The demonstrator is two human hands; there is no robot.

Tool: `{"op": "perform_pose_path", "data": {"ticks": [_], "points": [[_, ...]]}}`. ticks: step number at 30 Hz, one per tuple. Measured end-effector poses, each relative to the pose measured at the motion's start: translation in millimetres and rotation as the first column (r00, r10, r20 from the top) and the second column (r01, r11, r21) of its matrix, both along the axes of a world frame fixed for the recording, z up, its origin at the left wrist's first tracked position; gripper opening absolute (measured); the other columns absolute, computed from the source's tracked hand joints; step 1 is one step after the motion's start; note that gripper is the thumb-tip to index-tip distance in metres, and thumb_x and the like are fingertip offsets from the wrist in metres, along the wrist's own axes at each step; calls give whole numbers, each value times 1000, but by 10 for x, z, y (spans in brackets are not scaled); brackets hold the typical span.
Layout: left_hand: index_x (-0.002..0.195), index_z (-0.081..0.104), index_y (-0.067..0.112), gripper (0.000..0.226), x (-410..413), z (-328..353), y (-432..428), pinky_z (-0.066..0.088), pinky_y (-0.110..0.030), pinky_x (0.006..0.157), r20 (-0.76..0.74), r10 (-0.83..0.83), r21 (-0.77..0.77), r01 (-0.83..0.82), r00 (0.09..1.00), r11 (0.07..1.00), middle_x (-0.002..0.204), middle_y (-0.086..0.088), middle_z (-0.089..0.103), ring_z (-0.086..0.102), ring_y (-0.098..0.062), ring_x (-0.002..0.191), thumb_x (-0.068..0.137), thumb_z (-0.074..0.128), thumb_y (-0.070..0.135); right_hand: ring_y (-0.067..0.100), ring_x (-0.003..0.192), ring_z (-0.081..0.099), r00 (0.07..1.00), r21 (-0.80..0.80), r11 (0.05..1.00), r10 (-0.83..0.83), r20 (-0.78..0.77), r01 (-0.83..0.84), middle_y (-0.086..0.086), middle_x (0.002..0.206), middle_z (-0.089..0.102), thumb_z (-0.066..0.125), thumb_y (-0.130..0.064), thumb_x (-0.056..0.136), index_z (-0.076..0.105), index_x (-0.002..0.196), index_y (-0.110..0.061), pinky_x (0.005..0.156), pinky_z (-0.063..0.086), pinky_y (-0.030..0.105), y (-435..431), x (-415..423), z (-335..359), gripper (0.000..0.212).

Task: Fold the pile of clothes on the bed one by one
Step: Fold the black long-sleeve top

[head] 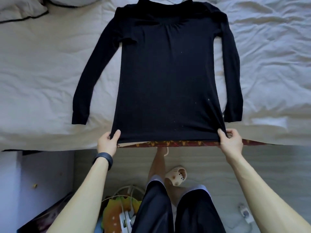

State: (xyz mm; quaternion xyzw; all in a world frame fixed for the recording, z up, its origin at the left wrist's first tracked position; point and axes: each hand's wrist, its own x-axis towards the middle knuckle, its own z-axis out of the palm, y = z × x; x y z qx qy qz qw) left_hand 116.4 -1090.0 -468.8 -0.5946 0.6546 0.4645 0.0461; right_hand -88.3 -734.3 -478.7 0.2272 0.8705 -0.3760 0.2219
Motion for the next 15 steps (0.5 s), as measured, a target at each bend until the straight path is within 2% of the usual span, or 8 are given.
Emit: {"op": "perform_pose_path", "data": {"ticks": [2, 4, 6, 8, 10, 13, 15], "points": [[92, 67, 3, 44, 45, -121, 51, 44, -31, 64, 72, -26, 14, 25, 997, 1000, 82, -10, 68, 63, -25, 73, 97, 60, 46, 32, 92, 69, 996, 40, 998, 34, 86, -38, 7, 103, 71, 67, -44, 92, 63, 95, -19, 93, 53, 48, 23, 56, -125, 25], [91, 64, -3, 54, 33, -232, 94, 40, -34, 67, 101, -29, 34, 25, 995, 999, 79, -14, 62, 57, -28, 74, 96, 57, 50, 29, 98, 64, 986, 64, 993, 92, 139, -102, 6, 108, 67, 65, -42, 95, 62, 101, -18, 95, 50, 44, 4, 58, -197, 25], [85, 61, 4, 48, 17, -331, 132, 41, -34, 68, 96, 3, 58, -9, 995, 998, 78, -9, 57, 52, -24, 73, 97, 57, 51, 25, 101, 55, 982, 53, 991, 114, 148, -123, 4, 106, 61, 63, -37, 98, 60, 108, -15, 95, 45, 40, -24, 45, -254, 25], [79, 56, 13, 40, 22, -373, 170, 40, -32, 64, 69, 73, 72, -78, 995, 994, 75, -4, 53, 48, -20, 68, 97, 58, 49, 24, 102, 55, 986, 28, 992, 115, 121, -120, 4, 105, 60, 62, -35, 99, 60, 109, -14, 92, 43, 38, -59, 51, -275, 23], [76, 55, 13, 40, 49, -339, 210, 37, -31, 66, 30, 151, 52, -153, 988, 987, 73, -4, 49, 45, -19, 69, 96, 60, 48, 23, 102, 55, 993, 15, 995, 95, 65, -97, 3, 104, 62, 60, -35, 99, 60, 107, -15, 88, 40, 34, -95, 72, -228, 21], [73, 58, 12, 42, 154, -239, 277, 40, -31, 70, 38, 240, -56, -238, 970, 970, 69, -6, 55, 52, -26, 69, 98, 56, 46, 25, 95, 55, 999, 20, 999, 32, -41, -31, 4, 98, 63, 54, -33, 102, 58, 109, -14, 83, 35, 32, -96, 149, -100, 21], [82, 65, 15, 38, 211, -162, 341, 43, -32, 73, 62, 285, -131, -276, 956, 952, 72, -2, 63, 61, -28, 75, 100, 53, 46, 29, 93, 55, 998, 46, 998, 37, -47, -35, 7, 96, 62, 51, -30, 103, 56, 112, -14, 82, 35, 32, -59, 236, -42, 19]]}}
